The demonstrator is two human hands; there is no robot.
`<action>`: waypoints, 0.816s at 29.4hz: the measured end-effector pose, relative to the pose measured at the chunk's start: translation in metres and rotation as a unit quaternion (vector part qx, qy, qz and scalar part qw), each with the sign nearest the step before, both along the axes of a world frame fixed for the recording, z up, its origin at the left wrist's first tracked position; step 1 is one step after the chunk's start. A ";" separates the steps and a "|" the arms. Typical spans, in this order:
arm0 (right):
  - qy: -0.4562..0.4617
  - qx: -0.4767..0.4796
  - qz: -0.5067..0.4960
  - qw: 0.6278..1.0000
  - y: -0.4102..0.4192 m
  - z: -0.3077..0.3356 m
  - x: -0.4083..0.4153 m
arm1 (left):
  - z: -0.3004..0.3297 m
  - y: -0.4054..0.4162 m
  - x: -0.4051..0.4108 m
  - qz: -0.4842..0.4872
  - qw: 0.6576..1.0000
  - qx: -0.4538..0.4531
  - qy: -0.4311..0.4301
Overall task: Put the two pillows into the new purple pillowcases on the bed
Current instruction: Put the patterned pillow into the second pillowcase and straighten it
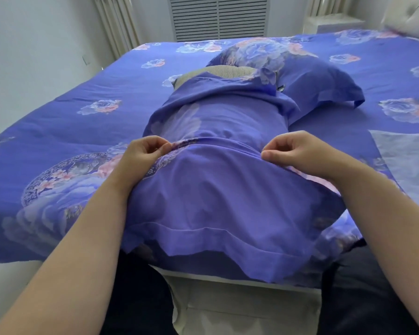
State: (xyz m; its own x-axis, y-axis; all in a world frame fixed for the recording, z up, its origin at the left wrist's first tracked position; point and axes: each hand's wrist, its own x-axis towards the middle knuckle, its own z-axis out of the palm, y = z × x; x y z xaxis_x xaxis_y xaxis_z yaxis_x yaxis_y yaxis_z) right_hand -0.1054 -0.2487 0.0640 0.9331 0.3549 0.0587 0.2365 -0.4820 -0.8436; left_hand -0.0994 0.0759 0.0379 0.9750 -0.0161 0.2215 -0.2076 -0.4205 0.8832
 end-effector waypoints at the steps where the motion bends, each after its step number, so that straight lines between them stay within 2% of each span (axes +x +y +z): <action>1: 0.012 -0.061 0.009 0.998 0.001 0.003 0.001 | 0.001 -0.003 0.004 0.000 1.000 0.029 -0.002; 3: 0.063 -0.145 0.053 0.986 -0.005 0.010 0.000 | 0.002 -0.004 0.016 0.008 0.997 0.074 0.012; 4: 0.099 -0.145 0.086 0.981 -0.009 0.012 -0.001 | 0.002 -0.004 0.023 0.018 0.996 0.085 0.017; 5: 0.138 -0.103 0.106 0.979 -0.012 0.013 -0.003 | 0.001 -0.005 0.029 0.031 0.995 0.089 0.018; 6: 0.178 -0.021 0.103 0.978 -0.013 0.012 -0.004 | 0.001 -0.005 0.035 0.048 0.995 0.087 0.017; 8: 0.214 0.164 0.004 0.963 -0.012 0.001 0.003 | 0.005 -0.009 0.043 0.081 0.993 0.084 0.014; 9: 0.203 0.200 -0.082 0.955 -0.012 -0.006 0.013 | 0.009 -0.012 0.044 0.081 0.993 0.083 0.018; 10: 0.184 0.191 -0.159 0.951 -0.012 -0.011 0.023 | 0.013 -0.017 0.043 0.062 0.995 0.073 0.030; 12: 0.161 0.123 -0.221 0.954 -0.015 -0.018 0.035 | 0.020 -0.026 0.036 -0.005 0.995 0.055 0.080; 15: 0.192 0.048 -0.126 0.972 -0.023 -0.013 0.029 | 0.021 -0.025 0.027 -0.051 0.988 0.092 0.117; 16: 0.200 0.048 -0.081 0.975 -0.023 -0.012 0.026 | 0.022 -0.024 0.026 -0.049 0.991 0.076 0.102; 18: 0.151 0.089 -0.030 0.984 -0.015 -0.013 0.020 | 0.024 -0.025 0.029 -0.021 0.997 -0.029 0.063; 20: 0.036 0.129 -0.039 0.990 -0.001 -0.015 0.020 | 0.027 -0.030 0.037 0.007 0.994 -0.103 0.038; 21: 0.003 0.149 -0.045 0.988 0.007 -0.014 0.020 | 0.027 -0.034 0.041 0.010 0.994 -0.103 0.036; 24: 0.005 0.192 -0.089 0.977 0.023 -0.010 0.026 | 0.022 -0.042 0.051 -0.019 0.998 -0.037 0.056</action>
